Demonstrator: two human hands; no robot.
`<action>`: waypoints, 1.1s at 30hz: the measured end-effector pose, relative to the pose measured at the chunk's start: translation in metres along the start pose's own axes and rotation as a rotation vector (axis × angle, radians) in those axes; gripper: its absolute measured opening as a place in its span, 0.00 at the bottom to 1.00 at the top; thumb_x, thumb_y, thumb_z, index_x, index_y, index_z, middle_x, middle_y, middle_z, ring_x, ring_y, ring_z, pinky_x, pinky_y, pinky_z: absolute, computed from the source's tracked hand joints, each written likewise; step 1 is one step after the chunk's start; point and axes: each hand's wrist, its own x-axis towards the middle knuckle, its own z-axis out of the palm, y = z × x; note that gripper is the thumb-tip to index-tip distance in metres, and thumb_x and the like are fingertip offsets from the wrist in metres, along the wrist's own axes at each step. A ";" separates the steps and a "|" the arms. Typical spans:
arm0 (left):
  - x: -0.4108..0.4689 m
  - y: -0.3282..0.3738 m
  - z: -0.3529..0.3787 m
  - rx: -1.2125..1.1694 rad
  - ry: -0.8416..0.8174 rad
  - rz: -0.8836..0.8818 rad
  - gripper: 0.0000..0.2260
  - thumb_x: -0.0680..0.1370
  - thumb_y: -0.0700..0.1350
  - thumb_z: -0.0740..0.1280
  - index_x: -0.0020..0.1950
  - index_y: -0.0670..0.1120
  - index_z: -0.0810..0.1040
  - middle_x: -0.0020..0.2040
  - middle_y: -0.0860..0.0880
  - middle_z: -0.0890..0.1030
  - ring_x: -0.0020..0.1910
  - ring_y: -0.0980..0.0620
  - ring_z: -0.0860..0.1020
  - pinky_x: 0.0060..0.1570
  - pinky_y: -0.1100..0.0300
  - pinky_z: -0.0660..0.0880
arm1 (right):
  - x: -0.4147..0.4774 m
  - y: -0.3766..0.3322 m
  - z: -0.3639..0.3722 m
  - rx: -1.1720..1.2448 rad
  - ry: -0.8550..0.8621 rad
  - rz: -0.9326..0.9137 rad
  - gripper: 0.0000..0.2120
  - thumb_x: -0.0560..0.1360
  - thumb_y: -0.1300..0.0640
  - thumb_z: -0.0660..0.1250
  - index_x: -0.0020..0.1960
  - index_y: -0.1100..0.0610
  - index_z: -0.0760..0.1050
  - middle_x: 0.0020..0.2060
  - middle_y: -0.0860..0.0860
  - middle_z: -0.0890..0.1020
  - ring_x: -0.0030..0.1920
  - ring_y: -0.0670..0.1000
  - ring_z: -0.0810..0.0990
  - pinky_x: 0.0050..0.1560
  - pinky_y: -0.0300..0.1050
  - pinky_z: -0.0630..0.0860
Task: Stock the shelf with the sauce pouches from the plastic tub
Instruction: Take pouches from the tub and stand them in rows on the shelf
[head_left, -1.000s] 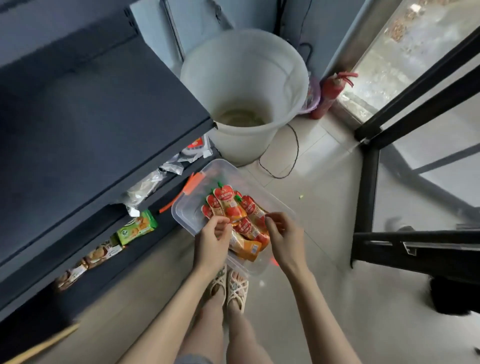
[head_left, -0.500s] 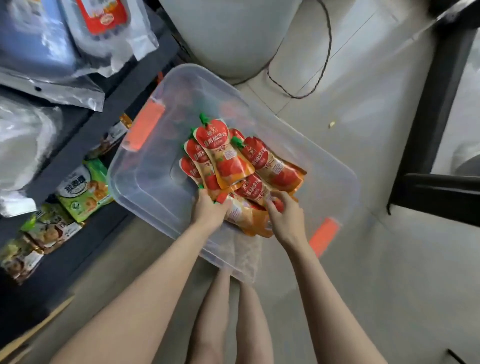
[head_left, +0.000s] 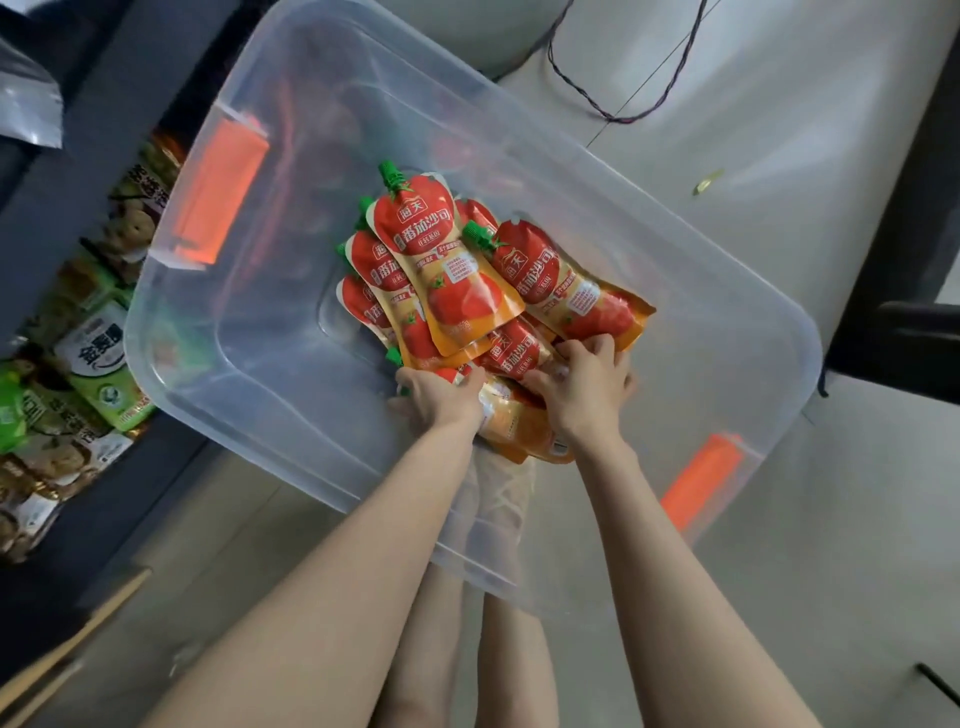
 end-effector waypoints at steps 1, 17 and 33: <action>0.002 -0.002 0.001 -0.020 0.014 0.004 0.29 0.71 0.47 0.73 0.66 0.40 0.63 0.68 0.38 0.64 0.63 0.38 0.70 0.58 0.47 0.72 | -0.001 -0.001 0.001 -0.010 0.013 0.002 0.15 0.74 0.46 0.67 0.55 0.54 0.75 0.55 0.51 0.69 0.61 0.56 0.63 0.64 0.52 0.55; -0.109 -0.021 -0.107 -0.743 -0.118 0.453 0.14 0.71 0.35 0.72 0.50 0.47 0.71 0.49 0.47 0.81 0.45 0.56 0.81 0.44 0.62 0.77 | -0.117 -0.019 -0.110 0.638 -0.120 -0.087 0.08 0.71 0.52 0.72 0.45 0.56 0.80 0.41 0.51 0.85 0.42 0.52 0.84 0.42 0.48 0.81; -0.344 -0.063 -0.388 -1.132 -0.183 0.881 0.02 0.76 0.38 0.66 0.43 0.43 0.77 0.35 0.52 0.84 0.37 0.58 0.81 0.39 0.64 0.76 | -0.372 -0.187 -0.267 0.758 -0.522 -0.692 0.16 0.73 0.47 0.66 0.57 0.53 0.77 0.51 0.51 0.84 0.51 0.54 0.83 0.56 0.53 0.79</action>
